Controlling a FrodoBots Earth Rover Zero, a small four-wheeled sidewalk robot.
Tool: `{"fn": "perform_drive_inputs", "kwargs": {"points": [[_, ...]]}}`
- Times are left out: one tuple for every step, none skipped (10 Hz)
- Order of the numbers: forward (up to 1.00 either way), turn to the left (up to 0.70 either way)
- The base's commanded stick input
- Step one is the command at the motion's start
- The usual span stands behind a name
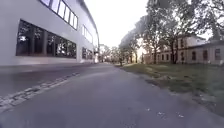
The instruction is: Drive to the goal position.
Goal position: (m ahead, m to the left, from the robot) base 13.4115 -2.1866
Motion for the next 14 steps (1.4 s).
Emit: {"fn": "perform_drive_inputs", "kwargs": {"points": [[0.70,0.00],[0.70,0.00],[0.70,0.00],[0.70,0.00],[0.70,0.00],[0.70,0.00],[0.70,0.00],[0.70,0.00],[0.70,0.00],[0.70,0.00],[0.70,0.00],[0.70,0.00],[0.70,0.00],[0.70,0.00]]}}
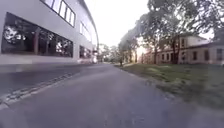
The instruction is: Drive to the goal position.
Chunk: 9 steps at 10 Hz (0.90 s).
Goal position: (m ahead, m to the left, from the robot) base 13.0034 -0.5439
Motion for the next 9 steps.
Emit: {"fn": "perform_drive_inputs", "kwargs": {"points": [[0.70,0.00],[0.70,0.00],[0.70,0.00],[0.70,0.00],[0.70,0.00],[0.70,0.00],[0.70,0.00],[0.70,0.00],[0.70,0.00]]}}
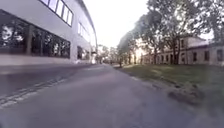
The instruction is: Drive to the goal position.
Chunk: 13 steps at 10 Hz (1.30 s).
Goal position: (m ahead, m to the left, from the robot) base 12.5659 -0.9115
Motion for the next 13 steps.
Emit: {"fn": "perform_drive_inputs", "kwargs": {"points": [[0.70,0.00],[0.70,0.00],[0.70,0.00],[0.70,0.00],[0.70,0.00],[0.70,0.00],[0.70,0.00],[0.70,0.00],[0.70,0.00],[0.70,0.00],[0.70,0.00],[0.70,0.00],[0.70,0.00]]}}
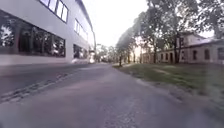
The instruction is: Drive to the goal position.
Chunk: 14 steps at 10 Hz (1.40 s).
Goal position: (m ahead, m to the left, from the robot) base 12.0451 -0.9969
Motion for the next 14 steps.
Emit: {"fn": "perform_drive_inputs", "kwargs": {"points": [[0.70,0.00],[0.70,0.00],[0.70,0.06],[0.70,0.23],[0.70,0.35],[0.70,0.35],[0.70,0.35],[0.70,0.35],[0.70,0.35],[0.70,0.35],[0.70,0.35],[0.70,0.35],[0.70,0.35],[0.70,0.10]]}}
